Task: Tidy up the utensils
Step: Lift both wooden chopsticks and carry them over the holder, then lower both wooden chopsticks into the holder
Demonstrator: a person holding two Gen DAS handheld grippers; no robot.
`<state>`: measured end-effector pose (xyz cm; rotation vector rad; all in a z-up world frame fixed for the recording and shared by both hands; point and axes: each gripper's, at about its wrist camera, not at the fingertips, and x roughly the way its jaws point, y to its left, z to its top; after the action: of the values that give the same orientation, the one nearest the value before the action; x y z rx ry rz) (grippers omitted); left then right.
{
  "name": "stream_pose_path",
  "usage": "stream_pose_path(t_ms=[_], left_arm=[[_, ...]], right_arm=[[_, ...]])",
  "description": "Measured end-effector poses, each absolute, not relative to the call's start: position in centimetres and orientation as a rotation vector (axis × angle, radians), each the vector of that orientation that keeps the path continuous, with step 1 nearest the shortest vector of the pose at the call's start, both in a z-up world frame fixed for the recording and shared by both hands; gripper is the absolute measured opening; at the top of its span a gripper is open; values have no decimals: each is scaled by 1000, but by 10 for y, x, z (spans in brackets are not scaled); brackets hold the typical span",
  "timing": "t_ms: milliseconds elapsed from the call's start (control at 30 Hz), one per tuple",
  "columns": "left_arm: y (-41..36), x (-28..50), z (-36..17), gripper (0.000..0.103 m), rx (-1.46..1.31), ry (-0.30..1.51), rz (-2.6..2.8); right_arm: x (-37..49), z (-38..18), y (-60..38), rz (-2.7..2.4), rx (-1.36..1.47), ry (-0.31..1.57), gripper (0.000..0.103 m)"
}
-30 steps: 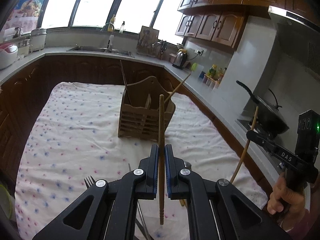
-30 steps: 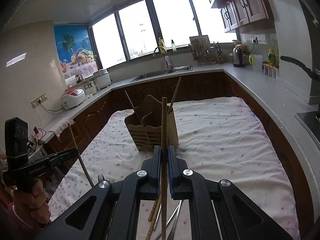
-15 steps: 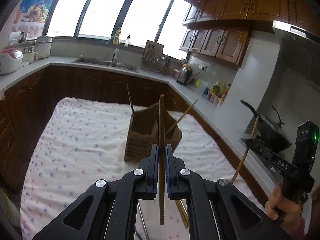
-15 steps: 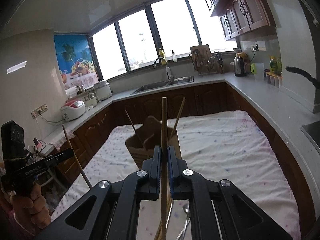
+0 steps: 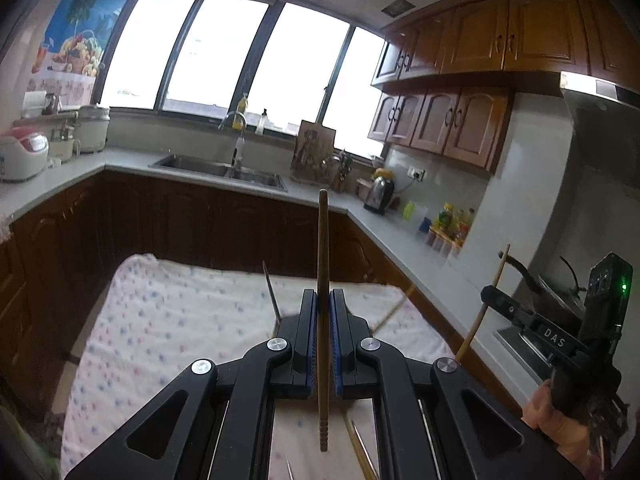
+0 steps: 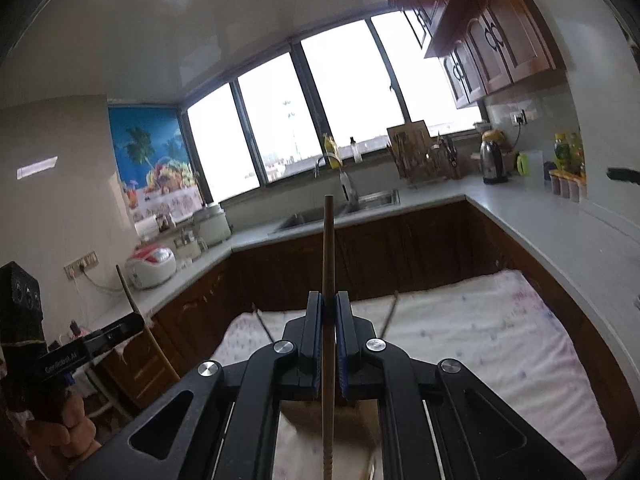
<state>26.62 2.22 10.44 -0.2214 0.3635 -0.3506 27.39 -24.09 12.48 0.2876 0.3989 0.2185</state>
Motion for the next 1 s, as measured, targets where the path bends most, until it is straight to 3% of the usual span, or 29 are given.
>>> stream_pose_path(t_ms=[333, 767, 1000], left_arm=[[11, 334, 103, 4, -235, 269, -300], [-23, 383, 8, 4, -276, 286, -220], [-41, 399, -23, 4, -259, 339, -233]], right_arm=[[321, 119, -233, 175, 269, 289, 6], [333, 50, -234, 129, 289, 306, 6], [335, 19, -234, 122, 314, 404, 7]])
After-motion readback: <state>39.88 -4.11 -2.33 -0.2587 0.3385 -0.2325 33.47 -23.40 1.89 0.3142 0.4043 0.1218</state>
